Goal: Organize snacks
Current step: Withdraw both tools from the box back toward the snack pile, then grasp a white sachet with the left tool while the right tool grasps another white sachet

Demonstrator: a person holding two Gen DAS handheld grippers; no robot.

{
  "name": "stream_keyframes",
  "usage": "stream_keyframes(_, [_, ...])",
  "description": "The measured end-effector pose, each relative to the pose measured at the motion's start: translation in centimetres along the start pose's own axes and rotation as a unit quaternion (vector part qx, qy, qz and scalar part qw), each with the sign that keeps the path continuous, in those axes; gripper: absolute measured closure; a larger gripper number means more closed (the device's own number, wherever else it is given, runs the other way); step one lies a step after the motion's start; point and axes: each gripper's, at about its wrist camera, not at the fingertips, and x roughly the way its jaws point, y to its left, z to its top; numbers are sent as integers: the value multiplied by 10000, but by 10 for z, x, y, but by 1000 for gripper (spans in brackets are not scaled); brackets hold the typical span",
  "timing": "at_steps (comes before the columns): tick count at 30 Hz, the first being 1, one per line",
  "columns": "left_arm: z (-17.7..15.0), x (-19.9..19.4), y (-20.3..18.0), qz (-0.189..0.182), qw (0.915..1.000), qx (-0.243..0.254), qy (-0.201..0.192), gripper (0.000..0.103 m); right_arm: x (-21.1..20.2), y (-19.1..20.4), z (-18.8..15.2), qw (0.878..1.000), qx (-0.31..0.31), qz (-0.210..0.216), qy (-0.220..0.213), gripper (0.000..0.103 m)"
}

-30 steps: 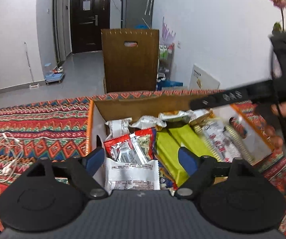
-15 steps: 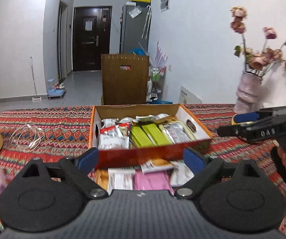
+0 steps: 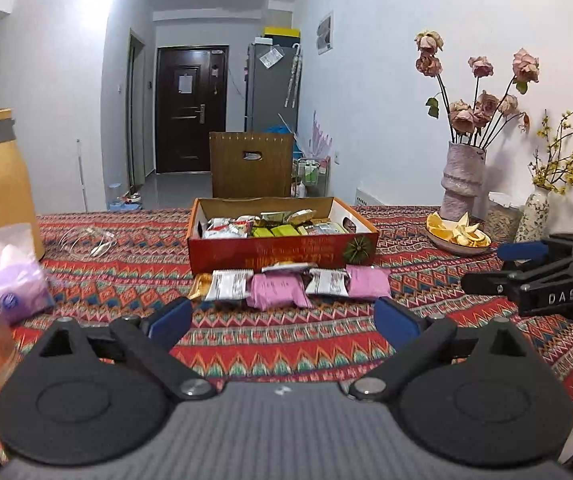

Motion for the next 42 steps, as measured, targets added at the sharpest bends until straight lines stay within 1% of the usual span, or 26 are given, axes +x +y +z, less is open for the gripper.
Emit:
stream_keyframes(3, [-14, -17, -2, 31, 10000, -81, -8, 3, -17, 13, -19, 9999, 89, -102, -95, 10])
stream_keyframes(6, [-25, -30, -3, 99, 9999, -81, -16, 3, -31, 22, -34, 9995, 266, -58, -189, 9])
stream_keyframes(9, [-34, -38, -4, 133, 9999, -87, 15, 3, -41, 29, -48, 9989, 395, -104, -237, 9])
stream_keyframes(12, [-41, -42, -7, 109, 9999, -46, -16, 3, -49, 36, -60, 9986, 418, -184, -279, 9])
stream_keyframes(15, [-50, -46, -8, 115, 9999, 8, -100, 3, -56, 39, -70, 9983, 492, -114, -285, 9])
stream_keyframes(21, [-58, -38, -8, 54, 10000, -36, 65, 3, -50, 45, -84, 9989, 419, -181, -95, 8])
stream_keyframes(25, [-57, -22, -4, 62, 9998, -74, 178, 3, -35, 42, -87, 9986, 455, -246, 81, 8])
stream_keyframes(29, [-52, -3, 2, 67, 9996, -57, 269, 3, -18, 36, -85, 9981, 510, -288, 164, 8])
stream_keyframes(36, [-32, 36, 14, 72, 9997, -21, 216, 3, 18, 22, -70, 9975, 532, -420, 205, 8])
stream_keyframes(39, [-24, 59, 21, 84, 9997, 10, 245, 3, 38, 14, -62, 9963, 616, -529, 273, 8])
stream_keyframes(42, [-16, 88, 28, 119, 9992, 46, 373, 3, 58, 8, -53, 9961, 586, -573, 333, 8])
